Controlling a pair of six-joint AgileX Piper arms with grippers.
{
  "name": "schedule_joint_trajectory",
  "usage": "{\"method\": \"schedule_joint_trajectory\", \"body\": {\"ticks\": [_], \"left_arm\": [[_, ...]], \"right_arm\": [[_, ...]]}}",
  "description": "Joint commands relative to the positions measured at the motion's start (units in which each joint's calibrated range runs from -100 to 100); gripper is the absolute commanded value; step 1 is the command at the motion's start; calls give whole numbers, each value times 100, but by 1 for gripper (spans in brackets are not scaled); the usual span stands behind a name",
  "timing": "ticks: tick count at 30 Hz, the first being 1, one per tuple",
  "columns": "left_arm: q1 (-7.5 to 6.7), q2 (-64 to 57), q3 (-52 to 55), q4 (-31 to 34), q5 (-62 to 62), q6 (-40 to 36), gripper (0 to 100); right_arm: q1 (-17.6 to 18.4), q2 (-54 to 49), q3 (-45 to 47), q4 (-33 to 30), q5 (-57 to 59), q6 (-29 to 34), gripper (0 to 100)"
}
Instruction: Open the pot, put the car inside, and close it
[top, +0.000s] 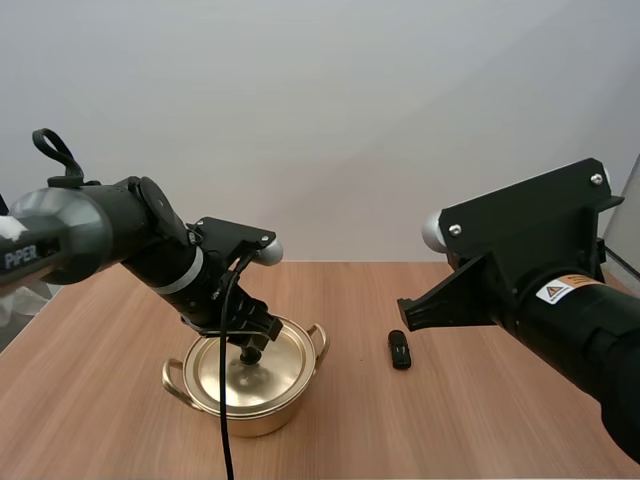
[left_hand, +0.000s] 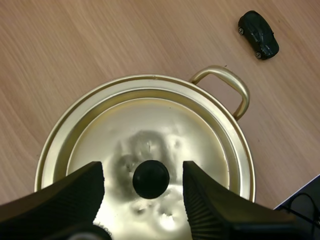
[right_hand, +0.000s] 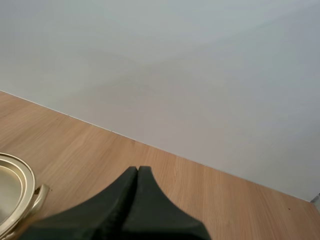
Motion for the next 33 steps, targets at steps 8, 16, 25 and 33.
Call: {"method": "schedule_joint_trajectory", "body": {"ticks": [8, 16, 25, 33], "left_arm": [[3, 599, -1, 58, -117, 182, 24], [3, -130, -433, -312, 203, 373, 0], [3, -2280, -1548, -1340, -68, 240, 0], [101, -3511, -2269, -1355, -679, -77, 0]], "right_arm": [[-21, 0, 1, 1, 66, -22, 0], [-46, 462, 614, 264, -575, -183, 0], [-46, 3149, 220, 863, -1195, -577, 0], [-46, 5393, -456, 852, -998, -616, 0]]}}
